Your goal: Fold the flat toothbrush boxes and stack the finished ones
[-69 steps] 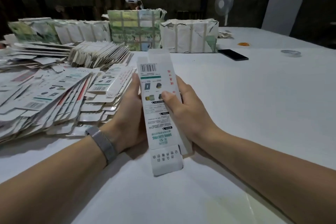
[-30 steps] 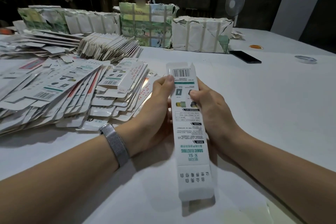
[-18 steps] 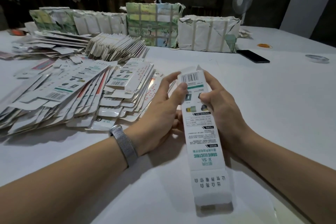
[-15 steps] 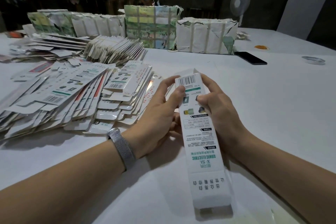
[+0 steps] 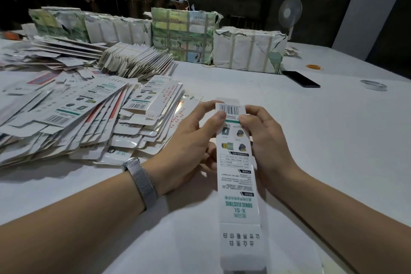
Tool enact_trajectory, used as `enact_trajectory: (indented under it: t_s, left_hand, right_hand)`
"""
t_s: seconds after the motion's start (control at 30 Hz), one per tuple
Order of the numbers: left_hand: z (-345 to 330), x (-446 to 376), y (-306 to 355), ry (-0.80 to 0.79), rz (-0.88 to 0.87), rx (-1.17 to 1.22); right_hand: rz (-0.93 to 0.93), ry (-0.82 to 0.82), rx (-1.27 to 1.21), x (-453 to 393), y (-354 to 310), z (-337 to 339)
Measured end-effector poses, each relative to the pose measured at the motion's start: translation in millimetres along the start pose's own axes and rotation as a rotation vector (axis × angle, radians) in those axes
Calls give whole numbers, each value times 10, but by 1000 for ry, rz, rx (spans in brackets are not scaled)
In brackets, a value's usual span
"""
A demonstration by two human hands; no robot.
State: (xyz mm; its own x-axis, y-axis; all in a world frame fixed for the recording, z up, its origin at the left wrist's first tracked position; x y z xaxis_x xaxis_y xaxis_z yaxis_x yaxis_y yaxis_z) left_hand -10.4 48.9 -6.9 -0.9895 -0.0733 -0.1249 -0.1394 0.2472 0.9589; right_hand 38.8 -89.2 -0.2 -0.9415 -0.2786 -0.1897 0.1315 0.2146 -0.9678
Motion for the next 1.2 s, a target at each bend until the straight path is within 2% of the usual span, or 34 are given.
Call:
enact_trajectory:
  t_s: [0.13, 0.5, 0.83, 1.2]
  left_hand:
    - [4, -1, -1, -14, 22, 11]
    - [6, -50, 4, 16, 35, -18]
    - [22, -52, 4, 8, 34, -83]
    - [9, -36, 46, 43, 50, -58]
  right_hand:
    - [-33, -13, -82, 12, -15, 9]
    - [-31, -31, -81, -25, 0, 14]
    - [70, -32, -111, -55, 44, 53]
    - [68, -39, -109, -45, 34, 36]
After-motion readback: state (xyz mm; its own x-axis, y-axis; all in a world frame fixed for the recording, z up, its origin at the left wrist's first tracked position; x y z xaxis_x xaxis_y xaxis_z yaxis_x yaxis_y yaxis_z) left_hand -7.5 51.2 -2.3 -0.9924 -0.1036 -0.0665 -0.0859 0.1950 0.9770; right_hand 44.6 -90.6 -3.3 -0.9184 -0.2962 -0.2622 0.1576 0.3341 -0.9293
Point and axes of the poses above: each hand's wrist, its own x-axis away from the middle knuckle, its own z-axis out of the back of the hand, y = z × x, the point moved 2 cm from there along -x, towards the middle knuckle, and after that the axes turned 5 degrees about y, right-handed, at the moved point
